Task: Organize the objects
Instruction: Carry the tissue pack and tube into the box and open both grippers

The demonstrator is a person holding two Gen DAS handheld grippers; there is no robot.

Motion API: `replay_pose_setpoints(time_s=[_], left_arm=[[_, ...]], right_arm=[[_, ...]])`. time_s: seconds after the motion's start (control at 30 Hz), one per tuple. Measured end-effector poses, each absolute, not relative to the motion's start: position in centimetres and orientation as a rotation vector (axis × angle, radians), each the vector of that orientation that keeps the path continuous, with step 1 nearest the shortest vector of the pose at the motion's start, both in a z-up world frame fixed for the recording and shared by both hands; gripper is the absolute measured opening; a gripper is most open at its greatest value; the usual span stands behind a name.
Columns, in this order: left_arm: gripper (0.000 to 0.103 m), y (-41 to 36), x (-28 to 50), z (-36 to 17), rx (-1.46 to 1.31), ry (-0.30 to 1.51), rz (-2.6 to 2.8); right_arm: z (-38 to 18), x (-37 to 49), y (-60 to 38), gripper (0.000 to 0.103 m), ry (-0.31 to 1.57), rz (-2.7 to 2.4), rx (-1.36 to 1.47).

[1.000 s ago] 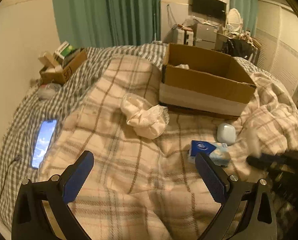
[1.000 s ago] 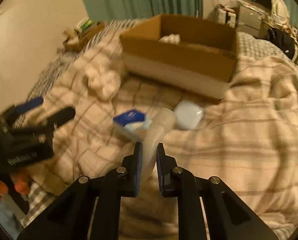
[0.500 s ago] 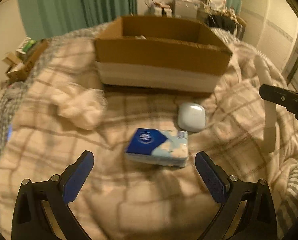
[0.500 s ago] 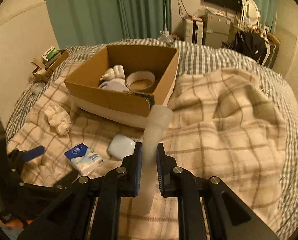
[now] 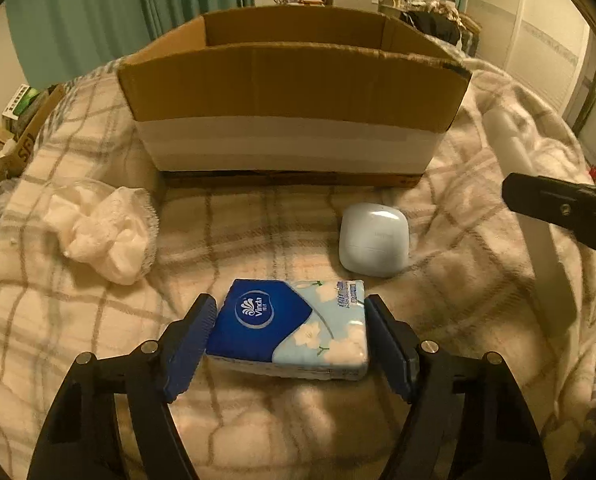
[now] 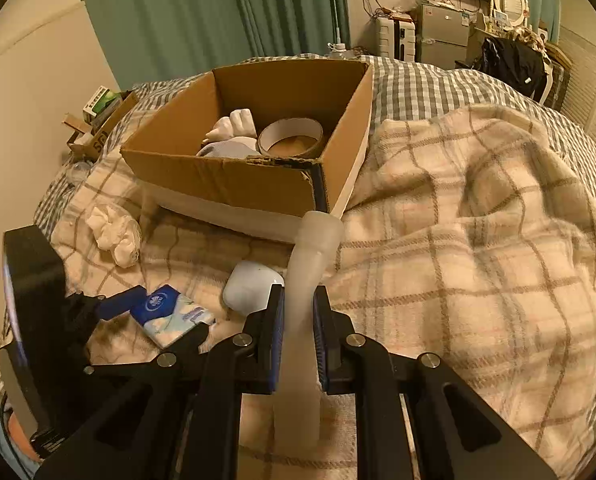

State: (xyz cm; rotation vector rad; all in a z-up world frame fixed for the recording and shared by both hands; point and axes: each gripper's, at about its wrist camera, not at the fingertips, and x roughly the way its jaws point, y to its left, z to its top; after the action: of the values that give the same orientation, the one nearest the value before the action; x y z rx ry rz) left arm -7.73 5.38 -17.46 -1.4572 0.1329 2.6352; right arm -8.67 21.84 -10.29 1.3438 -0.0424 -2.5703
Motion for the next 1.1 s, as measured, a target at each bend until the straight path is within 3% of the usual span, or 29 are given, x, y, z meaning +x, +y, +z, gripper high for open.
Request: replay_pose_setpoints(time_s=[0.13, 0.6, 0.87, 1.1], left_arm=[[0.076, 4.2, -6.2, -15.8, -1.416, 0.051, 2.660], [0.076, 2.3, -4.1, -6.6, -1.166, 0.062, 2.858], [0.076, 3.3, -8.6, -0.8, -1.022, 0.068, 2.855], [0.076, 3.9, -14.2, 1.6, -0.975, 0.099, 2.866]], right_arm=[[-9.6, -8.1, 21.6, 0.013, -0.012, -2.590, 1.314], [-3.0, -4.9, 20.5, 0.013, 0.044, -2.618, 1.122], [4.3, -6.8, 20.6, 0.013, 0.063, -2.692, 0.927], [7.6, -11.7, 19.7, 0.013, 0.055, -2.692, 0.830]])
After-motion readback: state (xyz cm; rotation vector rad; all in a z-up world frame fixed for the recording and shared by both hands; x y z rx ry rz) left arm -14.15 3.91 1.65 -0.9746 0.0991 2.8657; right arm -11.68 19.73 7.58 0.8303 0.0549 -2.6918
